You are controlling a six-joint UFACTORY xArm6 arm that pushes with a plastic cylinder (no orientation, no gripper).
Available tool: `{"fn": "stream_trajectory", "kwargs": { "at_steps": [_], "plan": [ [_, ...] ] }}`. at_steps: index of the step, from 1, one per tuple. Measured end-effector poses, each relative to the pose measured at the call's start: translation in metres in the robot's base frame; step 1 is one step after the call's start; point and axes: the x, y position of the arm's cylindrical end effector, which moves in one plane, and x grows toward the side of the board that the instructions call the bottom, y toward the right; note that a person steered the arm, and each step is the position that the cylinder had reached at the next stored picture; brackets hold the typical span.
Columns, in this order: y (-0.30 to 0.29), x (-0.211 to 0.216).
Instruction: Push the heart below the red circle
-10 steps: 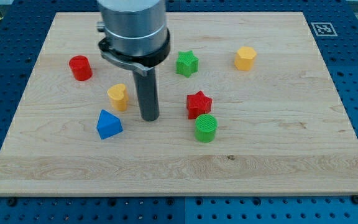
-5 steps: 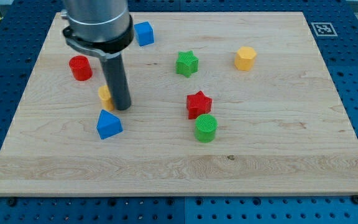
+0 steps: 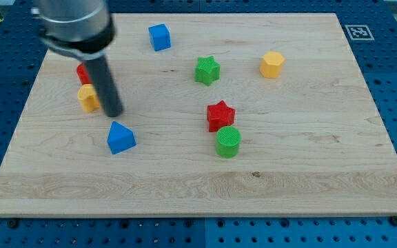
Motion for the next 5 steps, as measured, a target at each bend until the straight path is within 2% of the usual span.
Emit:
{"fn": "stream_trajectory", "kwargs": {
  "at_steps": [1,2,3,4,5],
  "plan": [
    [0.058,-0.016],
    [0.087,-0.033],
    [0.137,-0.032],
    [0.195,-0.025],
    [0.210,0.024]
  ]
}}
